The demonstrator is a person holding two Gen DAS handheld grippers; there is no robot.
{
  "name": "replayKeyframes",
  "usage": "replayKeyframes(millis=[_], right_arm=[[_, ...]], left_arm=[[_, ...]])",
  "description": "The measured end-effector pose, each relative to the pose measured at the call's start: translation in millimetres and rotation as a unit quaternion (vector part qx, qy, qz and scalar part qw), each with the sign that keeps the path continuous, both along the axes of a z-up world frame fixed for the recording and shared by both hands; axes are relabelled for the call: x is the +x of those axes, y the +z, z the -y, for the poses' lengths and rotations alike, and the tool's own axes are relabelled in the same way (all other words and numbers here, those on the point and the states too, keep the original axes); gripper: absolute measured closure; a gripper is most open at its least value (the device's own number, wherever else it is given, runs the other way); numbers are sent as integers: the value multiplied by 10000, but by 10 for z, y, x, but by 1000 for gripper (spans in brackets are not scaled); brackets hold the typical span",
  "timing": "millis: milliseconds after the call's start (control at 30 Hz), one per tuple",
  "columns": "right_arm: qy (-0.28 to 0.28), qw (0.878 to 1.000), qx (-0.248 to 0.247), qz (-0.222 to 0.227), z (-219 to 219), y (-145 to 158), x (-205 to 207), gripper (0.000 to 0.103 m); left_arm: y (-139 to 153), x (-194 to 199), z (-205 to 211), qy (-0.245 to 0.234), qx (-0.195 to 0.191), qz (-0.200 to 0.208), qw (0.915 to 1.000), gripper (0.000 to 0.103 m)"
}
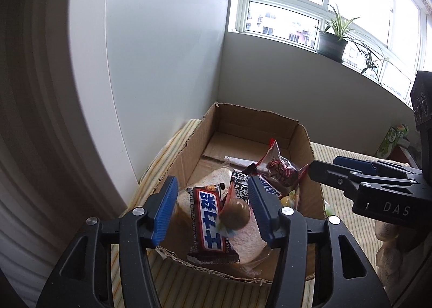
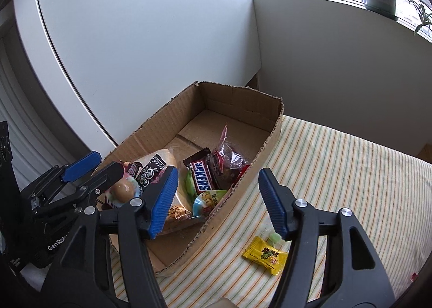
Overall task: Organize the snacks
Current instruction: 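Carry both snacks into the cardboard box and open both grippers, then move the right gripper to the red-edged nut bag while the left gripper approaches the green candy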
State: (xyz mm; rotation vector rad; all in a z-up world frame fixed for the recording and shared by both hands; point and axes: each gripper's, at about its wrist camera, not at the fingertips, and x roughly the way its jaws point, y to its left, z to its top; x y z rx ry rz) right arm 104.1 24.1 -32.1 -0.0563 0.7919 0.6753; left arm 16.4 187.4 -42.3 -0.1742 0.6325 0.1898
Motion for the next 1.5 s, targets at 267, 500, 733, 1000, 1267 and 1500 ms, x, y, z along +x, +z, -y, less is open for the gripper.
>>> replayKeyframes(millis=[267, 500, 733, 1000, 1267, 1500], right_arm=[[-187, 9997, -87, 112, 312, 51, -48, 37], [-499, 9986, -96, 152, 720, 98, -42, 37], [-744, 9968, -172, 244, 1108, 144, -68, 37], [-1101, 9915, -612, 313, 1692, 21, -176, 25], [-1704, 9840, -471, -237, 2594, -141, -163, 25], [-1907, 9795, -357, -539, 3107, -315, -307, 25]], left_arm=[[39, 26, 182, -186, -23, 47, 9998, 50], [88, 61, 465, -423, 4, 91, 9991, 50], [89, 112, 815, -716, 127, 46, 9973, 50], [75, 157, 1153, -1029, 140, -48, 9946, 50], [-55, 238, 1481, -1299, 215, -336, 9907, 50], [-184, 279, 1692, -1470, 335, -562, 9870, 50]])
